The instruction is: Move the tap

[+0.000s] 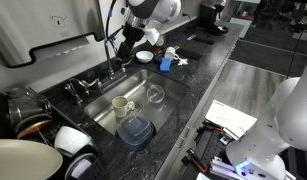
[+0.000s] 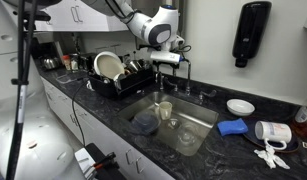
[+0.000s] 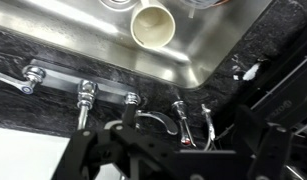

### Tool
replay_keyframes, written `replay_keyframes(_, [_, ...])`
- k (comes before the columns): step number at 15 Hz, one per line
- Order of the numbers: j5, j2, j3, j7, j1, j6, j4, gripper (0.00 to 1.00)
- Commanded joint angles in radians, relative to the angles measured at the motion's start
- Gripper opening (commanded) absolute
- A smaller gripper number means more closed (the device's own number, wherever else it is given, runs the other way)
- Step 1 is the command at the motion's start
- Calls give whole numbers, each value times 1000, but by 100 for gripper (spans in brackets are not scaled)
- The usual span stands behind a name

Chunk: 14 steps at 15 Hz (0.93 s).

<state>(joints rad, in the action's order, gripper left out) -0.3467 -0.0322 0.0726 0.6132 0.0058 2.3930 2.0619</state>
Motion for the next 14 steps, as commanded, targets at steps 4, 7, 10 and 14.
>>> replay_keyframes(4, [170,-24,-22,-176,8,120,33,100])
replay_keyframes(7, [145,-44,-13,-125,11,192,22,100])
replay_keyframes(10, [43,-72,7,-15,5,254,7,100])
replay_keyframes(14, [-260,-89,60,272,-11,258,-19,100])
